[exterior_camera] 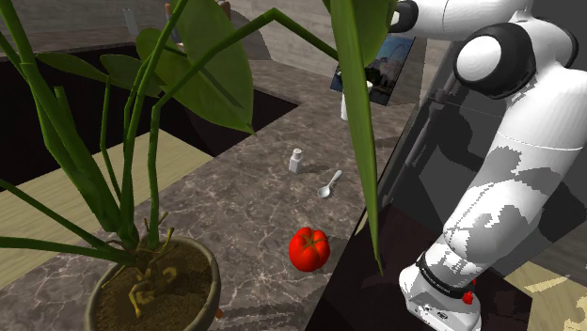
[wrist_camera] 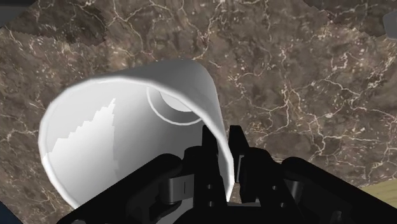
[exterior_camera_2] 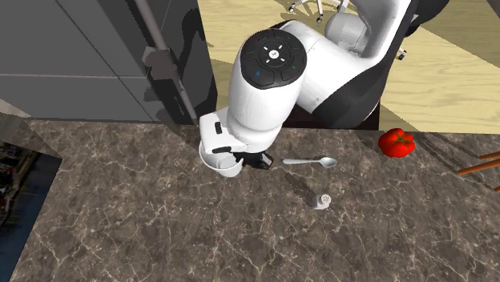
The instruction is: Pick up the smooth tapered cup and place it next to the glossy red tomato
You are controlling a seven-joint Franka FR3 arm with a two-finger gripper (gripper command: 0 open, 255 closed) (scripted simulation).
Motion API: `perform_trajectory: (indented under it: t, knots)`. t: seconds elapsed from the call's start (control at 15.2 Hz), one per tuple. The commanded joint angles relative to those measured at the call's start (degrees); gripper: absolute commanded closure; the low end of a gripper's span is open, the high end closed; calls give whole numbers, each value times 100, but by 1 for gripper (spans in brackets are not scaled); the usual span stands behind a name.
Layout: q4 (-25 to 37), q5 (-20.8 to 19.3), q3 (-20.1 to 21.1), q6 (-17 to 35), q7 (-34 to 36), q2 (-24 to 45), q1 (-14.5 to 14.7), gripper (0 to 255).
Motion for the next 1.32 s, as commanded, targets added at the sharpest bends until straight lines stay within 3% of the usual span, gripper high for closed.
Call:
perform_trajectory:
  t: [0.0,0.92,1.25]
  knots:
    - [170,5,-2,-160,-19,8,-3,255]
    - [1510,54,-11,-1287,-148,216,-31,255]
    - [-55,-166,143,-959,321,-982,274,255]
